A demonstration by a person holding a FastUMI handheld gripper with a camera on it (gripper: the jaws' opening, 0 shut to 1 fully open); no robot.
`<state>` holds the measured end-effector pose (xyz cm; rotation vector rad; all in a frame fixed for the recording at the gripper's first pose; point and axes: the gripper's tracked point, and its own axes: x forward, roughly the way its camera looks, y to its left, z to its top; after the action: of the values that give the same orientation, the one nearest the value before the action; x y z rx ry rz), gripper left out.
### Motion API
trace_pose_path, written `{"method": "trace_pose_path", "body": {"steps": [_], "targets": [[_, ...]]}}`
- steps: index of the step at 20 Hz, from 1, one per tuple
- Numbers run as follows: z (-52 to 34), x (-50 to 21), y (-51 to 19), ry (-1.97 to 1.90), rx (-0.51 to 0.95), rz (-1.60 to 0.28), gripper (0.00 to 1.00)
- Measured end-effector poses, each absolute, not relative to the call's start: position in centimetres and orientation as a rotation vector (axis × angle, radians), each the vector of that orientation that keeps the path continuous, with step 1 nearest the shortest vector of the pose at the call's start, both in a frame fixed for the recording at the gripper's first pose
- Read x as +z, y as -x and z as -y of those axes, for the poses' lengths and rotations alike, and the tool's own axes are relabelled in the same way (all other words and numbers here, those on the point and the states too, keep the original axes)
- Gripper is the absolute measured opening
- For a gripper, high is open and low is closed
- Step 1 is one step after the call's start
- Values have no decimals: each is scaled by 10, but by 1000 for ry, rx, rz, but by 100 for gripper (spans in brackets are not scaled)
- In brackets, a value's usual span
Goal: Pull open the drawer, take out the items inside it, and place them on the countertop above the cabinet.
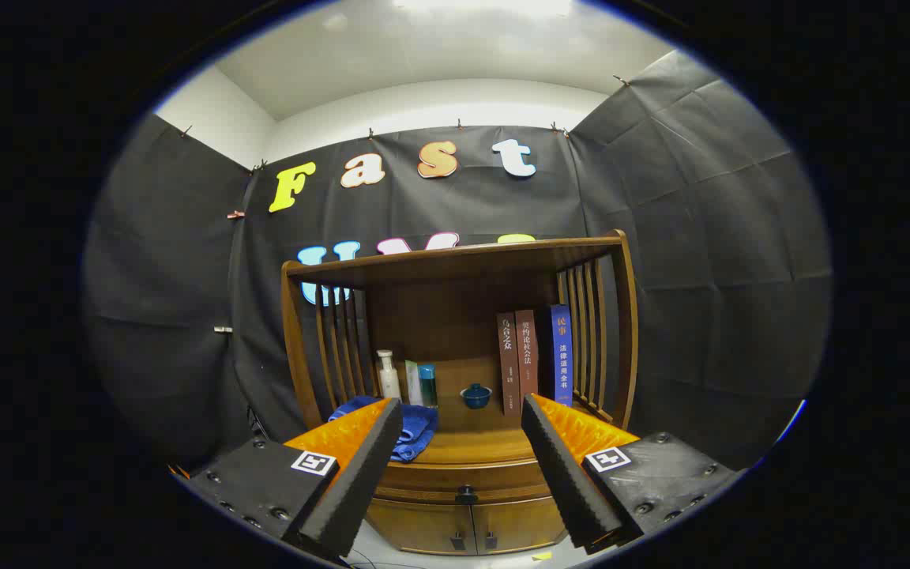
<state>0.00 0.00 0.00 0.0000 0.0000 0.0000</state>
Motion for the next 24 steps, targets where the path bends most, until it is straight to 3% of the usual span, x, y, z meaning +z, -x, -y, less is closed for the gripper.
{"method": "trace_pose_path", "body": {"steps": [24], "targets": [[-2, -4, -7, 47, -22, -6, 99]]}}
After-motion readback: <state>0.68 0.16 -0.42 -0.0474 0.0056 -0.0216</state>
